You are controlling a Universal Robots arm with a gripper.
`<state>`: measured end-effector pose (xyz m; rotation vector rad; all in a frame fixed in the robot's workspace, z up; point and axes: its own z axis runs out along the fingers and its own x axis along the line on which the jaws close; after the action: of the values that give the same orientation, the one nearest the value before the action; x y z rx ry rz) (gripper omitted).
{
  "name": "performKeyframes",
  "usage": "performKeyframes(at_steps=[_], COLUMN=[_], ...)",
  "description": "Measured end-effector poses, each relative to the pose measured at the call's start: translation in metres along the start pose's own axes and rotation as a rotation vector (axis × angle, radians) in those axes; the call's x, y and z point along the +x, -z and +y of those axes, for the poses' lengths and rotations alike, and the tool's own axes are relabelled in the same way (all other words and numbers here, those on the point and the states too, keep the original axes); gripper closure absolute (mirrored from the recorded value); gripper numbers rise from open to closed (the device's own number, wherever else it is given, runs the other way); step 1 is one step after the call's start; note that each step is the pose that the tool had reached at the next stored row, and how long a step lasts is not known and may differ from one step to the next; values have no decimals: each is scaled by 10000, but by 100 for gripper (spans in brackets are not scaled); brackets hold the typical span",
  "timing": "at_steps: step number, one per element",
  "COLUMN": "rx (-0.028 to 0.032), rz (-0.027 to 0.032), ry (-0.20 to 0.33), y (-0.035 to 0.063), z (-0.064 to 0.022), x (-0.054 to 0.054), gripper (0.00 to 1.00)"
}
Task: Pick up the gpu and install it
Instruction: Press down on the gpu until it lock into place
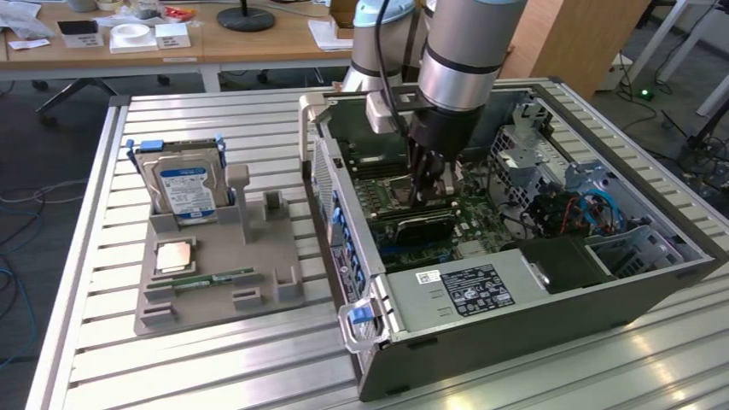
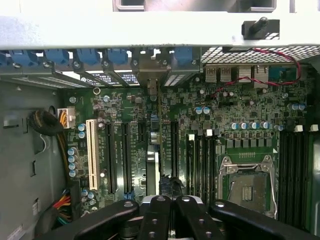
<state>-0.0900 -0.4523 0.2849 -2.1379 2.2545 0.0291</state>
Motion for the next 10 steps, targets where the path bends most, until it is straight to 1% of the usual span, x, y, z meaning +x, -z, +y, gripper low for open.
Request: performKeyframes(at_steps=[5, 10], rx=[0, 0], rz=[0, 0], ry=[0, 1], y=[-52, -58], z=[0, 0], x=[6, 8], gripper=[89, 89])
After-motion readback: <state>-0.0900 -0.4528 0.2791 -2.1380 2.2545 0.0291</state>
